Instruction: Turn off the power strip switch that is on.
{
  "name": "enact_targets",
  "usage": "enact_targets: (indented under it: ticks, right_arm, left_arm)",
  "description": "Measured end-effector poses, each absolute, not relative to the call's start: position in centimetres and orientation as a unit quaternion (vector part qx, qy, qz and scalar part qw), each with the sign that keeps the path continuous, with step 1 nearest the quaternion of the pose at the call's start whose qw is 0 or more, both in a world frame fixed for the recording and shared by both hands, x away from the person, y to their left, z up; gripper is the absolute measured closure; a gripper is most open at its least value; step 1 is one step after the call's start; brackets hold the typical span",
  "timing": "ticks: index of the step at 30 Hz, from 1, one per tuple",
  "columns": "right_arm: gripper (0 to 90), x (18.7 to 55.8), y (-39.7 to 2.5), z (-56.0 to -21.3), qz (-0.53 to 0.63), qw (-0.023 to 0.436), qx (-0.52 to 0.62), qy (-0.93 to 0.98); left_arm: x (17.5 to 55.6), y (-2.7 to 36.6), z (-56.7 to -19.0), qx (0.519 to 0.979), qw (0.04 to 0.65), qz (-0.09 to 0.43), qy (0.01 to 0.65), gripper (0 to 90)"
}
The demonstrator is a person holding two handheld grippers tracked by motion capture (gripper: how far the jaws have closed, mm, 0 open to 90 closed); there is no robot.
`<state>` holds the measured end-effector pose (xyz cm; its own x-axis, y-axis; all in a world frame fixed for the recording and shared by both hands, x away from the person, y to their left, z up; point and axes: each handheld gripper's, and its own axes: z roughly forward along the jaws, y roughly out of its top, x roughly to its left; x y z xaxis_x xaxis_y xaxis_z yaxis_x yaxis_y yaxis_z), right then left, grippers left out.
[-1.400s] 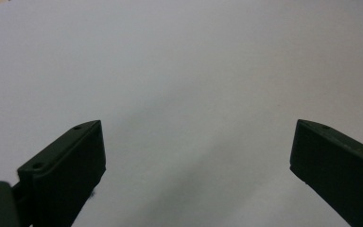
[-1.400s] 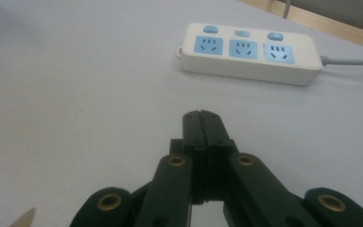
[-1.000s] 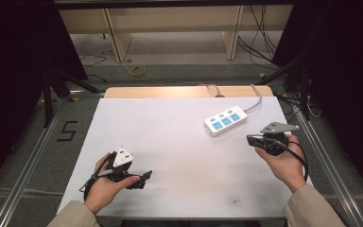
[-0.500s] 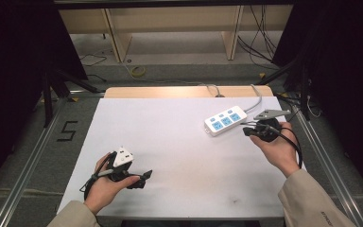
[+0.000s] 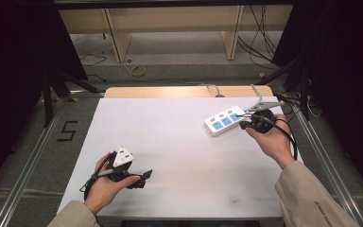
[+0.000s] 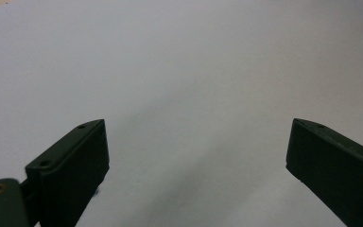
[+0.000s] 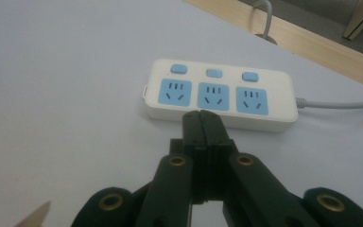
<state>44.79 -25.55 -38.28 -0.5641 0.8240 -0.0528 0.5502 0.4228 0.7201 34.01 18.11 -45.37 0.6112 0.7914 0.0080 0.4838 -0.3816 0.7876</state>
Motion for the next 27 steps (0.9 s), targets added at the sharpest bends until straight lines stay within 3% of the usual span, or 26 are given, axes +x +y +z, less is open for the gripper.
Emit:
enact_targets:
  ticks: [27]
  right_arm:
    - [90.0,48.1,-24.7,-38.3,0.317,0.202,0.433,0.819]
  left_arm:
    - [34.0,18.0,-45.4,0.807,0.393,0.196,0.395,6.4]
